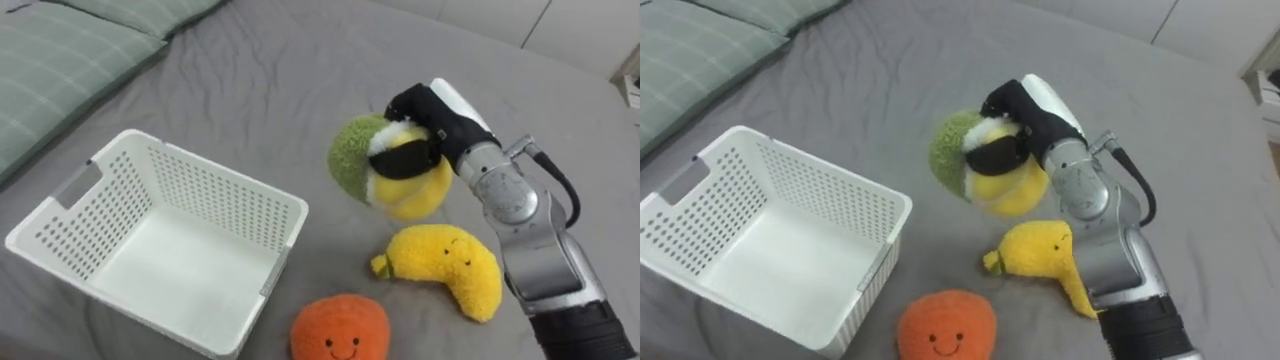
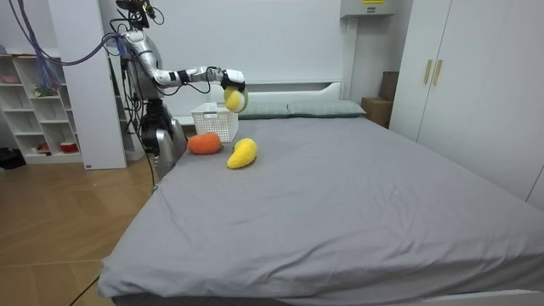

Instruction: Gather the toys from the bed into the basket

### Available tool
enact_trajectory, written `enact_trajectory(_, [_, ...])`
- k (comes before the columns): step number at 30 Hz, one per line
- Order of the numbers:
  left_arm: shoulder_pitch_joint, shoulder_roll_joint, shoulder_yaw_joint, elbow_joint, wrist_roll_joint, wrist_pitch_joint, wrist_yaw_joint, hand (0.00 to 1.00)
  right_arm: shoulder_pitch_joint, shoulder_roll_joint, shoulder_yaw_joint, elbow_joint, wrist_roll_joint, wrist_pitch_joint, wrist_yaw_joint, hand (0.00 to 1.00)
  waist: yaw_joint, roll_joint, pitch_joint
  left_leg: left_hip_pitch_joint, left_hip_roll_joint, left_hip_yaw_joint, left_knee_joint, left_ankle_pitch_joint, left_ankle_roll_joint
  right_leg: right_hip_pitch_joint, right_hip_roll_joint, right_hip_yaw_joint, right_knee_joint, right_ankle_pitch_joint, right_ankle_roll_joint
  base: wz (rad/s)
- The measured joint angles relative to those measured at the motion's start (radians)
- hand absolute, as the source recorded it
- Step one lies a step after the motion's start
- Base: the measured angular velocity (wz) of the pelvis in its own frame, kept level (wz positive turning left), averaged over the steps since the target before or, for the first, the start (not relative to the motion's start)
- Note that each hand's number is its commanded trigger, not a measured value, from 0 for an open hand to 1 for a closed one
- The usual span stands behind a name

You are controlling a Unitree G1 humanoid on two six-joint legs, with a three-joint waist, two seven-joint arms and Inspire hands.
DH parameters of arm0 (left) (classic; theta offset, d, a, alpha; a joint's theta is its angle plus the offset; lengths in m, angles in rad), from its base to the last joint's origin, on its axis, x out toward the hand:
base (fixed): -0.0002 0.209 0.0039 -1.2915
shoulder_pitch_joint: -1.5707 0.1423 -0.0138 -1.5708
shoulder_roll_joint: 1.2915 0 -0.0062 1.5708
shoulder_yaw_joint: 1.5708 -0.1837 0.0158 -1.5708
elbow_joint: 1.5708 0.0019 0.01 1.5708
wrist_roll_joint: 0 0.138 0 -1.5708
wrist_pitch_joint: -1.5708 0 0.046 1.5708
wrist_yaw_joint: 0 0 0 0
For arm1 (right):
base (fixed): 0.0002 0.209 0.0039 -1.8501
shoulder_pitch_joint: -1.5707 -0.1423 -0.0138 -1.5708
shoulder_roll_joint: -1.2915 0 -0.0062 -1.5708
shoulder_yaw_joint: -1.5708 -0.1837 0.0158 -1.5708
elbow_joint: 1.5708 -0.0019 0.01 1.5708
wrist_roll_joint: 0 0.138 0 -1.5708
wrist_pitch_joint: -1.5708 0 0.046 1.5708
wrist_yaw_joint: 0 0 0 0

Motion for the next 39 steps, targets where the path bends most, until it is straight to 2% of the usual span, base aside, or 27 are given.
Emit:
enact_trajectory(8, [-0.011,0.002,-0.020,-0.008,0.000,0.008,0.000,0.00,-0.064,0.004,0.040,0.000,0.009,0.003,0.002,1.00,0.043,0.003,0.0025,-0.022,-0.014,-0.048,0.004,0.013,0.000,-0.002,-0.008,-0.047,-0.001,0.000,0.000,0.17])
enact_trajectory(12, [-0.014,0.008,-0.020,-0.009,0.001,0.015,0.000,0.00,-0.085,0.032,0.094,-0.001,-0.019,0.009,-0.015,1.00,0.080,0.001,0.0014,-0.026,-0.013,-0.050,0.004,0.014,-0.001,-0.007,-0.008,-0.050,0.000,0.000,0.000,0.02])
enact_trajectory(17, [-0.017,0.012,-0.020,-0.024,0.008,0.025,-0.001,0.00,-0.127,0.042,0.136,-0.003,-0.021,0.010,-0.005,1.00,0.106,-0.012,-0.0015,-0.040,-0.016,-0.060,0.007,0.016,0.000,-0.015,-0.011,-0.062,0.001,0.000,0.000,0.07])
enact_trajectory(23, [-0.031,0.019,-0.031,-0.049,0.008,0.025,-0.001,0.00,-0.183,0.046,0.172,-0.003,-0.020,0.009,-0.003,1.00,0.109,-0.015,-0.0002,-0.048,-0.021,-0.080,0.008,0.019,-0.002,-0.015,-0.012,-0.081,0.000,0.000,0.001,0.09])
enact_trajectory(24, [-0.033,0.021,-0.033,-0.049,0.007,0.025,-0.001,0.00,-0.185,0.047,0.182,-0.004,-0.021,0.010,-0.002,0.78,0.109,-0.015,0.0008,-0.049,-0.021,-0.080,0.008,0.019,-0.002,-0.016,-0.013,-0.082,0.001,0.000,0.001,0.00])
enact_trajectory(26, [-0.036,0.027,-0.042,-0.049,0.007,0.026,-0.001,0.00,-0.185,0.054,0.195,-0.004,-0.021,0.011,0.007,0.09,0.108,-0.014,0.0029,-0.051,-0.021,-0.081,0.008,0.020,-0.002,-0.016,-0.013,-0.083,0.001,0.000,0.001,0.00])
enact_trajectory(27, [-0.039,0.029,-0.051,-0.049,0.007,0.027,-0.001,0.00,-0.185,0.063,0.201,-0.003,-0.021,0.013,0.010,0.00,0.108,-0.014,0.0035,-0.052,-0.021,-0.081,0.008,0.020,-0.002,-0.018,-0.013,-0.083,0.001,0.000,0.001,0.00])
enact_trajectory(30, [-0.042,0.031,-0.053,-0.049,0.007,0.027,-0.001,0.00,-0.185,0.079,0.222,-0.003,-0.021,0.013,0.012,0.00,0.111,-0.011,0.0054,-0.052,-0.021,-0.082,0.007,0.020,-0.002,-0.018,-0.013,-0.084,0.000,0.000,0.001,0.00])
enact_trajectory(39, [-0.039,0.036,-0.071,-0.034,0.008,0.030,-0.001,0.00,-0.185,0.081,0.270,0.047,-0.020,0.012,0.012,0.00,0.114,-0.009,0.0112,-0.054,-0.027,-0.100,0.007,0.027,-0.002,-0.016,-0.016,-0.102,-0.001,0.000,0.001,0.06])
